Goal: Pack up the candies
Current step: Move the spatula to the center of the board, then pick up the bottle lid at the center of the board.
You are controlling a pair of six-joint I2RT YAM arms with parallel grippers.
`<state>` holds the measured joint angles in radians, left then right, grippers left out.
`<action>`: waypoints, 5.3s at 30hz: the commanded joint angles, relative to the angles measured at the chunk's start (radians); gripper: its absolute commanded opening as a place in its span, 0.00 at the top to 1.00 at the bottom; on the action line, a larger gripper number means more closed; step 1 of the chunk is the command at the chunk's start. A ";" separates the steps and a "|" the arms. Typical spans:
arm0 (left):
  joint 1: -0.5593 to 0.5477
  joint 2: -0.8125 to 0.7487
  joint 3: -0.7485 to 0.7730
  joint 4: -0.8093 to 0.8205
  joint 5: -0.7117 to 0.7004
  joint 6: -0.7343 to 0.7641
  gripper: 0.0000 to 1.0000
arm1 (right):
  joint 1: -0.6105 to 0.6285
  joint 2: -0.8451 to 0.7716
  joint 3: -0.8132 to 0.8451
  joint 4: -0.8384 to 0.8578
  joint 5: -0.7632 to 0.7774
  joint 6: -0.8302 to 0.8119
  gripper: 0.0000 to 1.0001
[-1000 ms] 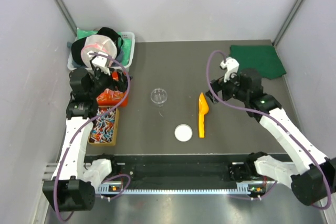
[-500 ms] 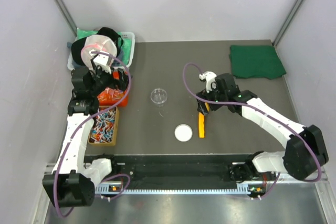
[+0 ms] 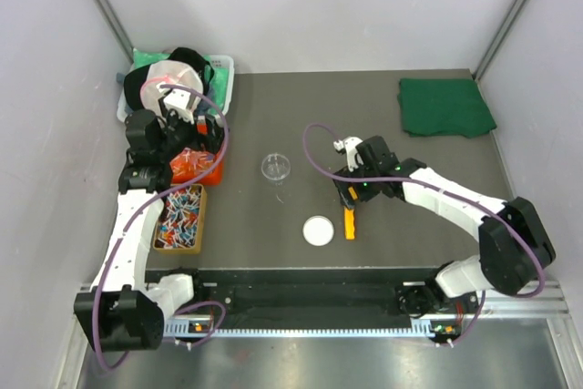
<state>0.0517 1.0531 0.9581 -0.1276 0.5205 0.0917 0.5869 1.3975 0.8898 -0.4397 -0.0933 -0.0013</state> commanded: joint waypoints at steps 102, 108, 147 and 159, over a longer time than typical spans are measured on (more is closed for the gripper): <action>0.004 0.062 0.005 0.075 0.062 0.029 0.01 | -0.794 0.491 0.385 -0.120 -0.623 -0.358 0.27; 0.004 0.065 -0.001 0.082 0.064 0.029 0.01 | -0.792 0.465 0.360 -0.102 -0.597 -0.361 0.27; -0.003 0.130 -0.081 0.163 0.001 0.046 0.01 | -0.489 -0.093 0.259 -0.200 -0.292 -0.376 0.06; -0.024 0.196 -0.101 0.244 0.023 0.025 0.01 | 0.006 0.043 0.181 -0.088 -0.172 -0.330 0.30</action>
<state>0.0391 1.2442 0.8597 0.0166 0.5308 0.1253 0.4667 1.3853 1.0676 -0.5877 -0.3309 -0.3363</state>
